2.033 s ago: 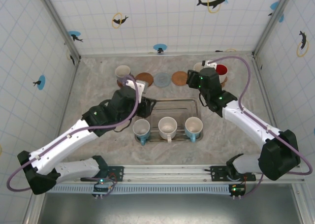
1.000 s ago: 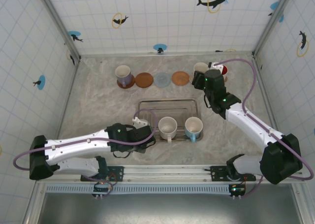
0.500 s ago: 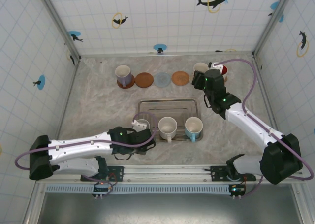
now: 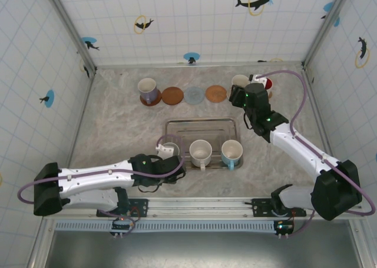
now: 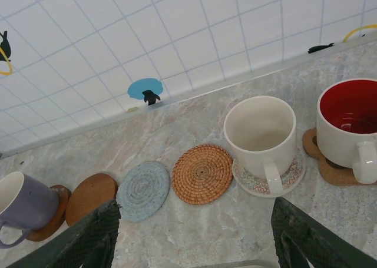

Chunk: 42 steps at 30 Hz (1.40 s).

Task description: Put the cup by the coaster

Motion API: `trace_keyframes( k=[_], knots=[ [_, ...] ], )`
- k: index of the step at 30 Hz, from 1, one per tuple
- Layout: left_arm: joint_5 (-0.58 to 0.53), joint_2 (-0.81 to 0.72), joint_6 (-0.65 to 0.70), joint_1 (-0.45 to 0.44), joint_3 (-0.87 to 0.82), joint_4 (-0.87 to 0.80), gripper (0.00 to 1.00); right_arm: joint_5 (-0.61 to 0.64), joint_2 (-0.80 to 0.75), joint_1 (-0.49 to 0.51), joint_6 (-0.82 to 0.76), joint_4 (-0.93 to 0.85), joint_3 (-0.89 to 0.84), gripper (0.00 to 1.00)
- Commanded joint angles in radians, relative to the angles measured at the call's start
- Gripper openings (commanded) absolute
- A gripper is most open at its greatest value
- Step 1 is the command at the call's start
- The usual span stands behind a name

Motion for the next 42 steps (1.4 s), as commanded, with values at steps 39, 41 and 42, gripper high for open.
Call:
trace_keyframes(
  k=[39, 41, 42],
  knots=[
    [-0.103, 0.089, -0.089, 0.002, -0.065, 0.123, 0.30, -0.010, 0.011, -0.009, 0.011, 0.038, -0.015, 0.70],
    [-0.103, 0.087, -0.093, 0.004, -0.069, 0.121, 0.28, -0.010, 0.010, -0.008, 0.011, 0.038, -0.015, 0.70],
    [-0.103, 0.086, -0.095, 0.004, -0.071, 0.120, 0.26, -0.009, 0.010, -0.009, 0.011, 0.038, -0.016, 0.70]
  ],
)
